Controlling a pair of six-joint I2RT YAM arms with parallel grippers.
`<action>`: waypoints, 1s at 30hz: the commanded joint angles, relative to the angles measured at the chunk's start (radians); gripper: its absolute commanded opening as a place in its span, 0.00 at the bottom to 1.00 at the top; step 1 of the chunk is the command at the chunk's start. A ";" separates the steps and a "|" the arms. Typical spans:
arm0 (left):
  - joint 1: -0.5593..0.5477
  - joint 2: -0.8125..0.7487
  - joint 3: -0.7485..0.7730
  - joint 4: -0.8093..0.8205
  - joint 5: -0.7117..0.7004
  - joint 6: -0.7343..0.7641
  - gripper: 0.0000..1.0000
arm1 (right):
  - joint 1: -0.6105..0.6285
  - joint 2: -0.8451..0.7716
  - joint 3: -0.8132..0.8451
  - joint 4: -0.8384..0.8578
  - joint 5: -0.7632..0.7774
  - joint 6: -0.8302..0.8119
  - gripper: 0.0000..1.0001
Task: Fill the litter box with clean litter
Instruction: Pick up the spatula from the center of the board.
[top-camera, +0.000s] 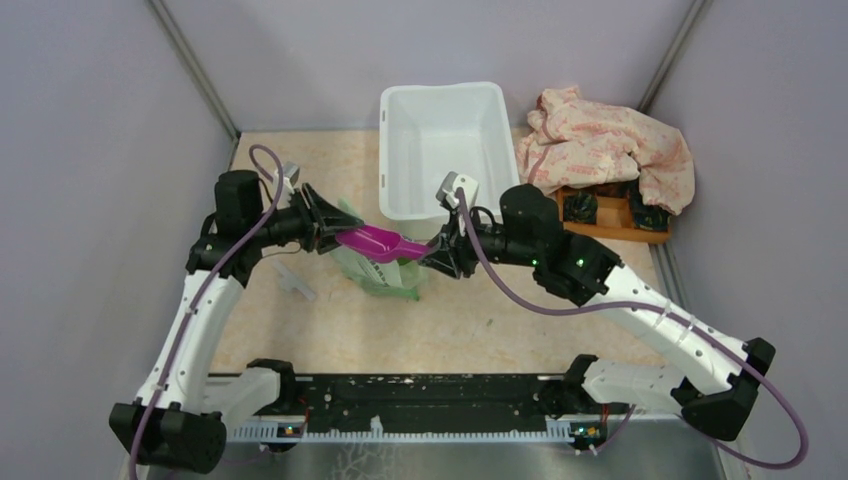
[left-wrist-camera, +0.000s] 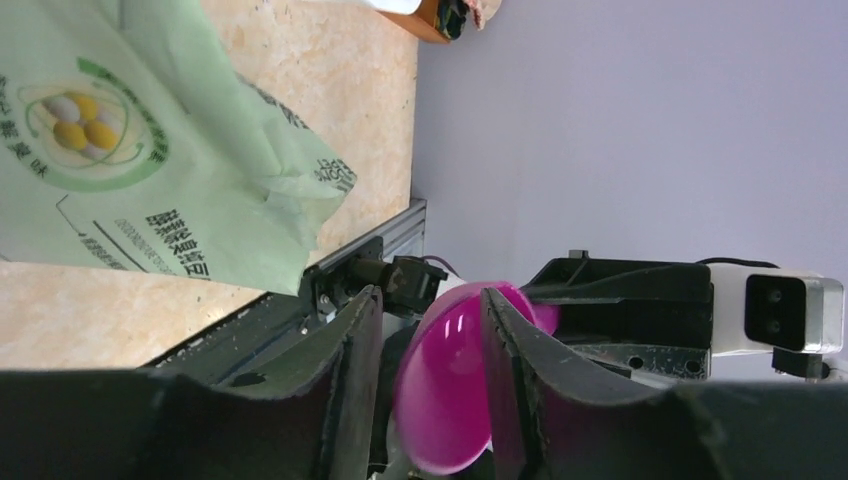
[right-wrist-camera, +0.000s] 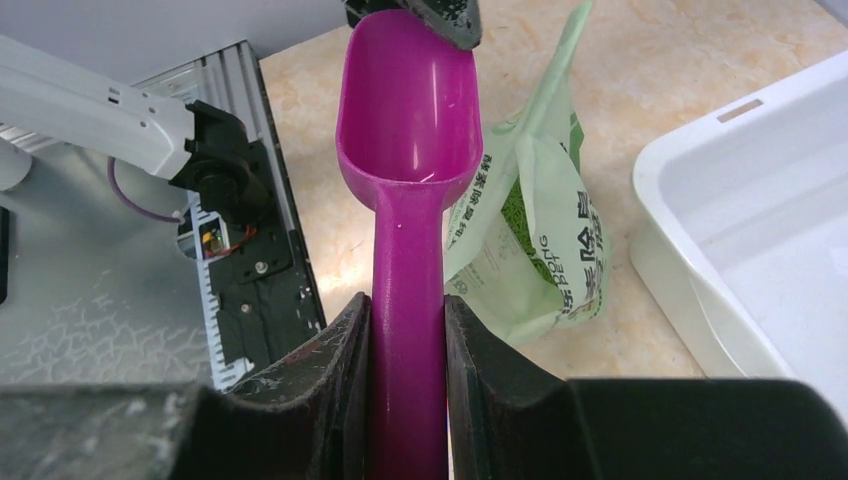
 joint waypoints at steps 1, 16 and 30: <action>-0.005 0.035 0.117 -0.050 -0.036 0.094 0.48 | 0.016 -0.026 0.078 0.067 -0.053 0.019 0.00; 0.053 0.158 0.438 -0.171 -0.223 0.307 0.64 | 0.015 0.047 0.398 -0.478 0.190 -0.004 0.00; 0.087 0.190 0.370 -0.165 -0.315 0.428 0.66 | 0.016 0.181 0.577 -0.867 0.331 0.046 0.00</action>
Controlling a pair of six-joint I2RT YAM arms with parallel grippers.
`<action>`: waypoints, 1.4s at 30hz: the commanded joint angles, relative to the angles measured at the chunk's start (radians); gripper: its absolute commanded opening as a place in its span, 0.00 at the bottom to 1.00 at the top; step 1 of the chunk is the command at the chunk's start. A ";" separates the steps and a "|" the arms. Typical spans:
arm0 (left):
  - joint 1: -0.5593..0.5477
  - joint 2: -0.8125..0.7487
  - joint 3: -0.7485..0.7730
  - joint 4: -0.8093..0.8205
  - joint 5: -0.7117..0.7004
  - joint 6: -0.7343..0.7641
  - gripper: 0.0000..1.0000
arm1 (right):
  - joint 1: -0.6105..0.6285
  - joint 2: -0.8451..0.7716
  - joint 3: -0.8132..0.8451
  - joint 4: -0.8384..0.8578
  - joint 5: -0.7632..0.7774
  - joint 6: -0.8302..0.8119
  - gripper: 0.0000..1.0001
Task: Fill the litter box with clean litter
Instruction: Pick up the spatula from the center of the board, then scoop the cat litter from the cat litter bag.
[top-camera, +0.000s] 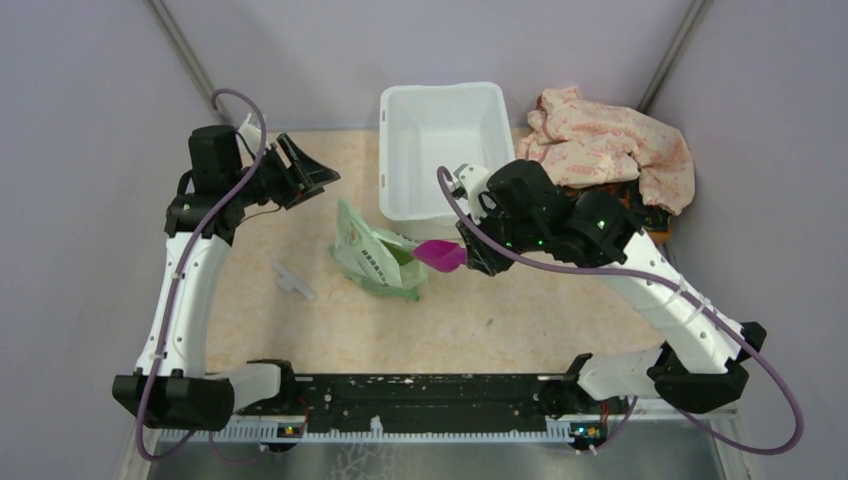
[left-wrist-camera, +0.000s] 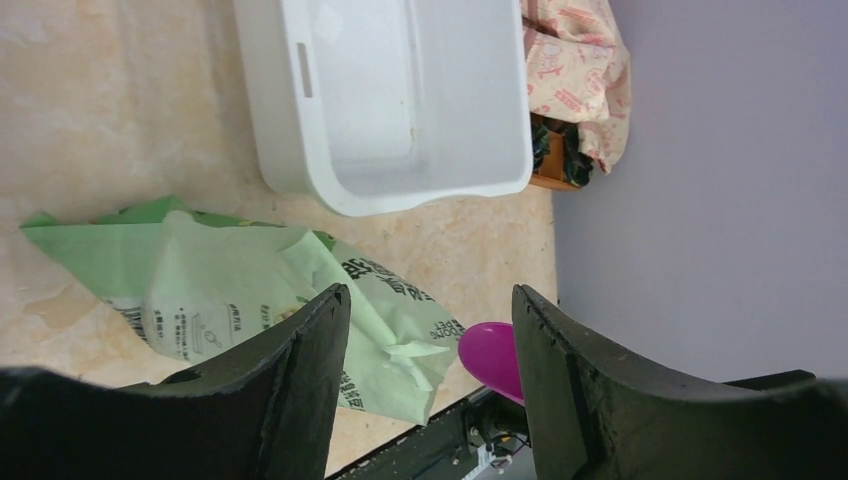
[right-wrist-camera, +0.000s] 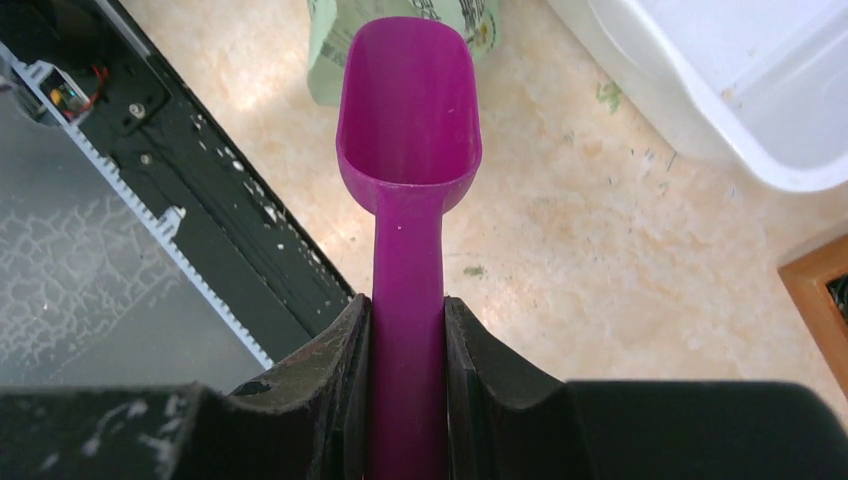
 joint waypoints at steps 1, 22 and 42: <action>0.017 -0.001 -0.013 -0.001 -0.034 0.067 0.66 | 0.012 0.008 0.094 -0.079 0.027 0.025 0.00; 0.085 -0.035 -0.120 0.026 -0.029 0.110 0.66 | 0.088 0.223 0.169 -0.039 0.115 0.020 0.00; 0.100 -0.053 -0.186 0.003 -0.092 0.194 0.66 | 0.088 0.583 0.453 -0.095 0.197 -0.023 0.00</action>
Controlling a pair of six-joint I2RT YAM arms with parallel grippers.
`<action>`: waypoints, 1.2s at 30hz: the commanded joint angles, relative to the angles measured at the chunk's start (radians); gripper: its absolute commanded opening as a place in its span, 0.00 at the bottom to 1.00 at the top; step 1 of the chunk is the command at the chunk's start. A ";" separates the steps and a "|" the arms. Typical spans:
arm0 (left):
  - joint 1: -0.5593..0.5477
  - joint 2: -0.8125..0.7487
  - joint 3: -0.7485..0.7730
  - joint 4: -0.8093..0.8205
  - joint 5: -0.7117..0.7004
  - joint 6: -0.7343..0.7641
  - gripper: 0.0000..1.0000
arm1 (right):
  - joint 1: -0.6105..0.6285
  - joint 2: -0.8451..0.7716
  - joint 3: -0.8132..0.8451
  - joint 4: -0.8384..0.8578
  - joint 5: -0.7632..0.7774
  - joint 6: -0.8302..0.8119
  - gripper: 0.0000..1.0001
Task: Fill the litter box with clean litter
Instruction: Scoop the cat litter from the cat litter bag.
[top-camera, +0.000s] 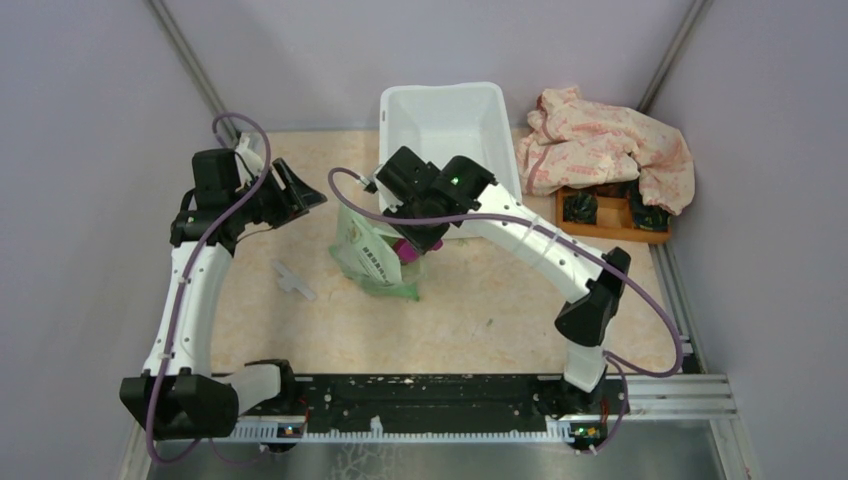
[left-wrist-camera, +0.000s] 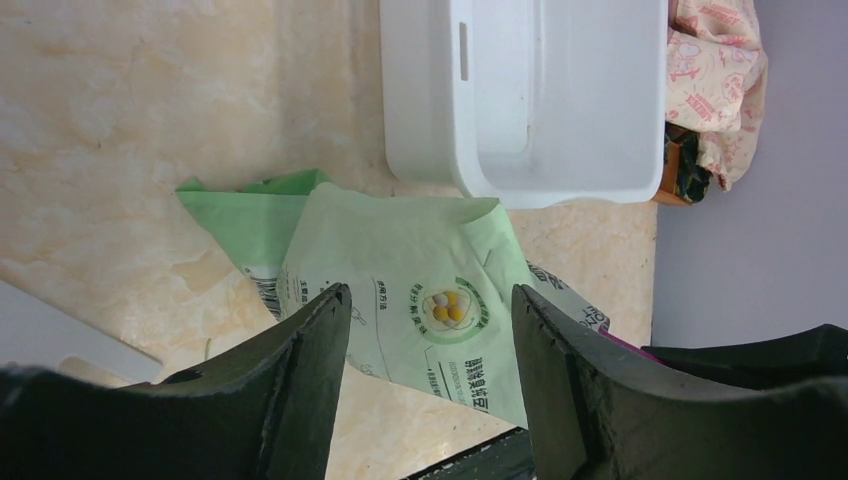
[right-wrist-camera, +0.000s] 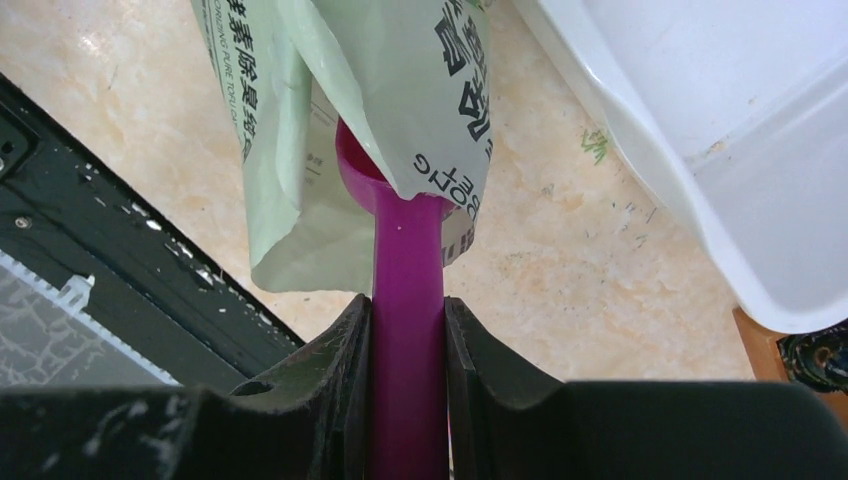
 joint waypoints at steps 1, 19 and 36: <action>0.009 -0.014 -0.004 -0.006 -0.018 0.050 0.66 | 0.009 0.020 0.091 -0.002 0.046 -0.016 0.00; 0.010 0.045 -0.024 -0.014 -0.110 0.121 0.65 | 0.112 0.110 0.088 -0.030 0.134 -0.031 0.00; 0.010 0.044 -0.098 0.010 -0.130 0.119 0.64 | 0.049 0.158 -0.017 0.219 0.078 -0.081 0.00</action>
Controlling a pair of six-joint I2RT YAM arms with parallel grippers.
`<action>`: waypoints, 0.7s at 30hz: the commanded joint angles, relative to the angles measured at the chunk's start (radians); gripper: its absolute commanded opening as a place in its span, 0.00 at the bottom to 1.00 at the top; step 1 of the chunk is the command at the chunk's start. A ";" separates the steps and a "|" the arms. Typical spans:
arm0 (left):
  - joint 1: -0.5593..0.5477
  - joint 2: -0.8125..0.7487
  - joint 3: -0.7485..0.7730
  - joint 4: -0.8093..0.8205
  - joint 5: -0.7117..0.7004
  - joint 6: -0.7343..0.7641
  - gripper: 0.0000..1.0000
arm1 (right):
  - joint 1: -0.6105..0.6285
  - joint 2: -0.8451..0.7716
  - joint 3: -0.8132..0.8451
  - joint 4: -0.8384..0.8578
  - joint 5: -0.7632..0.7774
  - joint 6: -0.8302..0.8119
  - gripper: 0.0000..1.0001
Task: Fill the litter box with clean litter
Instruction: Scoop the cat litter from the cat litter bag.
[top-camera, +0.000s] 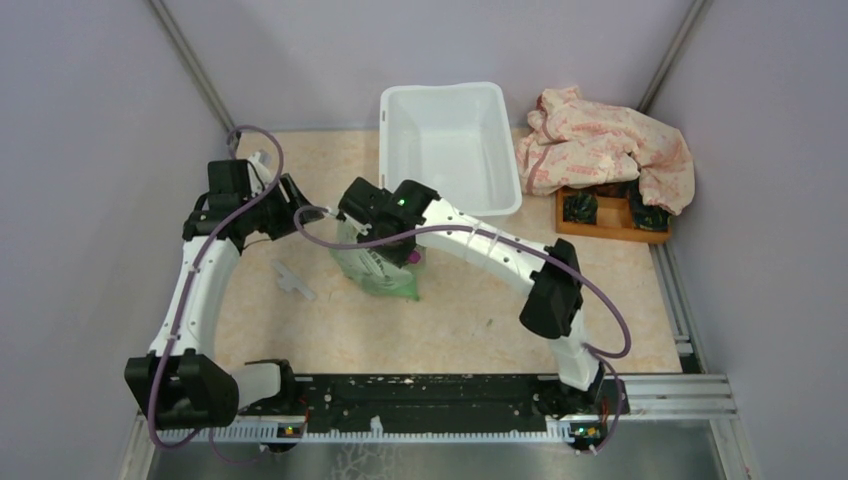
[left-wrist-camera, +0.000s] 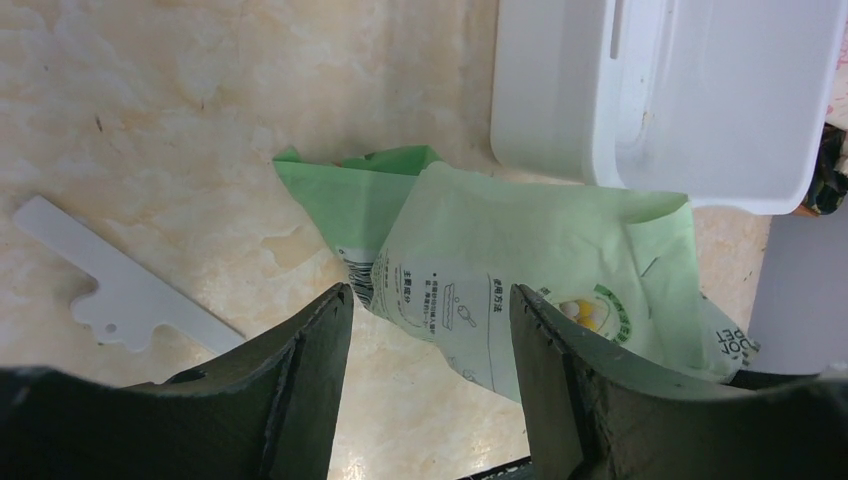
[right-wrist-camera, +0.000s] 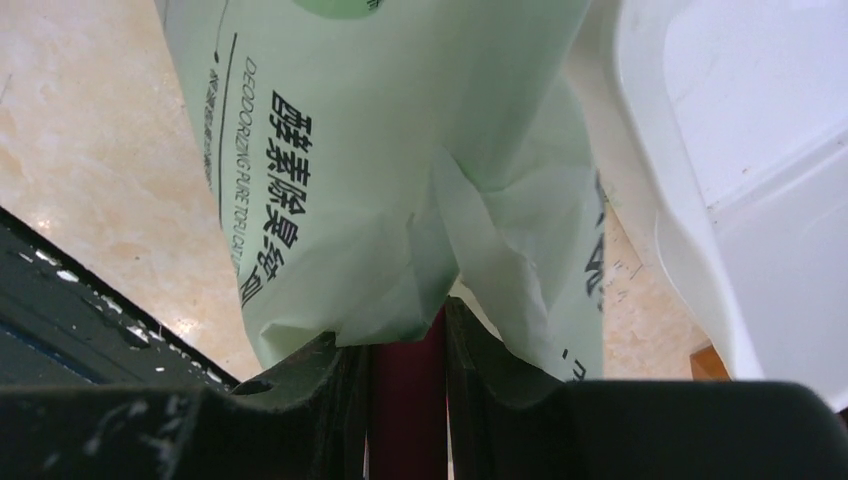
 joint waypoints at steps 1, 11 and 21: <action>0.007 -0.005 -0.025 0.027 -0.011 0.016 0.64 | -0.049 -0.072 -0.112 0.200 -0.069 -0.012 0.00; 0.006 -0.010 -0.050 0.033 -0.014 0.010 0.64 | -0.099 -0.280 -0.579 0.650 -0.208 -0.015 0.00; 0.006 -0.028 -0.066 0.031 -0.024 0.001 0.64 | -0.075 -0.448 -0.778 0.947 -0.209 -0.035 0.00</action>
